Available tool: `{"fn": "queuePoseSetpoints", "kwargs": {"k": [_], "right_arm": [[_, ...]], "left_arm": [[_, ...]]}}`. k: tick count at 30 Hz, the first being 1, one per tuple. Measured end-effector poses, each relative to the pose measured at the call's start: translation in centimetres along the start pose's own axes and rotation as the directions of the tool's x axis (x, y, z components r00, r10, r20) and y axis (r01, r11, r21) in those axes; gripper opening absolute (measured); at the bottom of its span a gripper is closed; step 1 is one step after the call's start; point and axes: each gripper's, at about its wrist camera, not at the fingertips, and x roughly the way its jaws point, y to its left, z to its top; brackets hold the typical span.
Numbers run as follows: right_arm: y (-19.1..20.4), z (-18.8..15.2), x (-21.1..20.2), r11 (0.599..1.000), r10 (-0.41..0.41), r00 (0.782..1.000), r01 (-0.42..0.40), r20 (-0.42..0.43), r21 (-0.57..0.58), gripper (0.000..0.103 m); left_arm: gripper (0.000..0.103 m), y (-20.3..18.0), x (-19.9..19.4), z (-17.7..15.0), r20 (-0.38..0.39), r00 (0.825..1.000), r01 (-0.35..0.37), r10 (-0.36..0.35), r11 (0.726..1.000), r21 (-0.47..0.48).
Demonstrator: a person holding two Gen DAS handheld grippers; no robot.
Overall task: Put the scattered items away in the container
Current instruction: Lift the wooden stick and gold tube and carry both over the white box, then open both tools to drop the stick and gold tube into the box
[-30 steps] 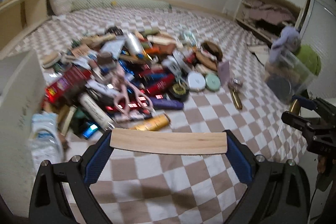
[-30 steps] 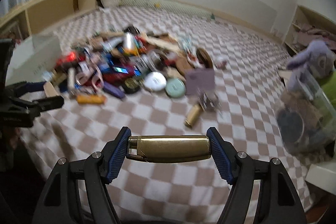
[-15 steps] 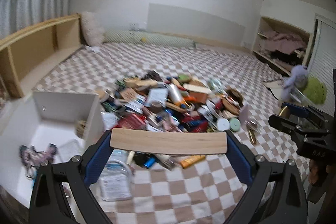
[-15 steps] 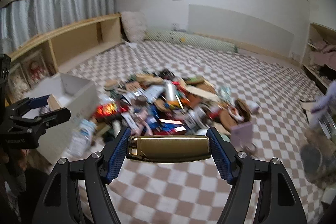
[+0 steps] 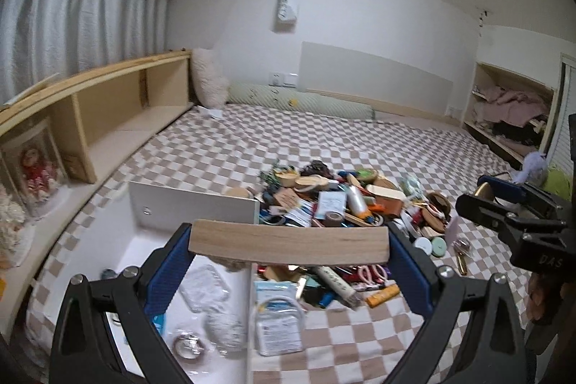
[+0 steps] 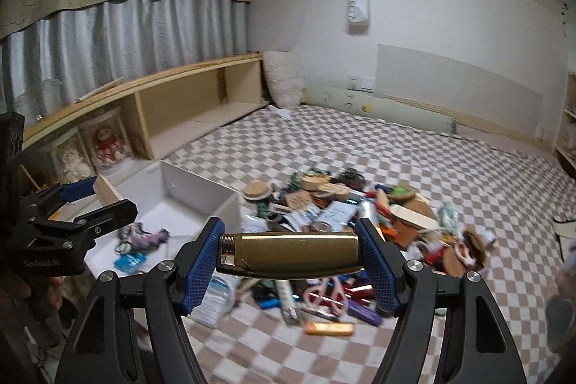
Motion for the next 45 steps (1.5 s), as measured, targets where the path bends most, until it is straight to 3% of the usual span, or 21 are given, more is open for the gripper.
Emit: {"fn": "queuePoseSetpoints", "kwargs": {"k": [11,18,27,37,45], "right_arm": [[5.6,3.0,4.0,0.992,0.126,0.992,-0.126,-0.014,-0.004,0.074],[9.8,3.3,8.2,0.979,0.203,0.977,-0.204,-0.070,-0.010,0.074],[14.9,0.7,13.8,0.963,0.252,0.946,-0.267,-0.202,-0.047,0.074],[19.4,-2.6,19.0,0.933,0.307,0.887,-0.352,-0.346,-0.076,0.074],[20.7,-3.9,20.9,0.927,0.291,0.870,-0.359,-0.398,-0.105,0.074]], "left_arm": [[0.100,7.6,-2.1,1.5,0.020,0.995,-0.100,0.102,0.993,-0.057],[0.100,12.1,-1.6,-0.1,-0.026,0.988,-0.154,0.152,0.981,-0.115],[0.100,16.8,0.2,-3.1,-0.102,0.973,-0.223,0.208,0.961,-0.164],[0.100,20.1,2.3,-5.1,-0.158,0.954,-0.280,0.253,0.943,-0.178],[0.100,20.6,4.4,-5.0,-0.181,0.953,-0.276,0.242,0.943,-0.189]]}}
